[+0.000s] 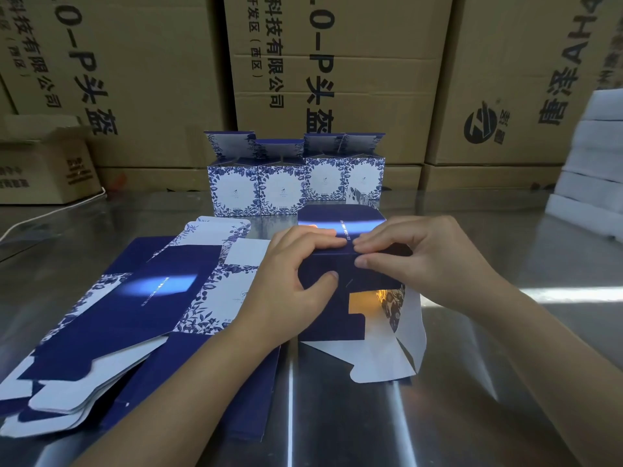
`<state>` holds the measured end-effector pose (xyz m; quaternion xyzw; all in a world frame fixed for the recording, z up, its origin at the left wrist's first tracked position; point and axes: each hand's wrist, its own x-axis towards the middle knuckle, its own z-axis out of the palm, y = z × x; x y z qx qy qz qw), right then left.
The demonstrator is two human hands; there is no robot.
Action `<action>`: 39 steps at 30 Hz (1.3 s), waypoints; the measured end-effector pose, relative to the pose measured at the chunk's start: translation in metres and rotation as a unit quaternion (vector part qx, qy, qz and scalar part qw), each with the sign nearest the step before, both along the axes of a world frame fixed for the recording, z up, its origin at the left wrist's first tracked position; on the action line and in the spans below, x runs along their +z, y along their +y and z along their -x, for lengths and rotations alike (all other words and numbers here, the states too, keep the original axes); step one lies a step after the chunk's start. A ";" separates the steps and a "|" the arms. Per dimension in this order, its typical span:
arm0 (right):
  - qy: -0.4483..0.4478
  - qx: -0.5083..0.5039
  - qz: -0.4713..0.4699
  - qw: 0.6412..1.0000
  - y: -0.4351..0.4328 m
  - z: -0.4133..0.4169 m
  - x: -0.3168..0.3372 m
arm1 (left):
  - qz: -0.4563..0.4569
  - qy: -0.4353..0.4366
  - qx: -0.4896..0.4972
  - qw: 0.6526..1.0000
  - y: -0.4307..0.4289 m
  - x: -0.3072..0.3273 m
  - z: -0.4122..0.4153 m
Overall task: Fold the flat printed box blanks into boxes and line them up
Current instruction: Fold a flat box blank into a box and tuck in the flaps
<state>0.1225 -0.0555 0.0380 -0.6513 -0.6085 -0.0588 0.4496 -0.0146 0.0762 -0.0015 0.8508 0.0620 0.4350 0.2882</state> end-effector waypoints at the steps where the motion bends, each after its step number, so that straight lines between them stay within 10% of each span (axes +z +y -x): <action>1: -0.002 -0.003 -0.004 1.000 0.000 0.000 0.000 | -0.001 0.001 0.000 1.000 0.000 0.000 0.000; 39: -0.029 -0.025 -0.016 0.999 0.005 0.007 -0.002 | -0.071 0.031 0.012 0.997 -0.001 -0.006 -0.001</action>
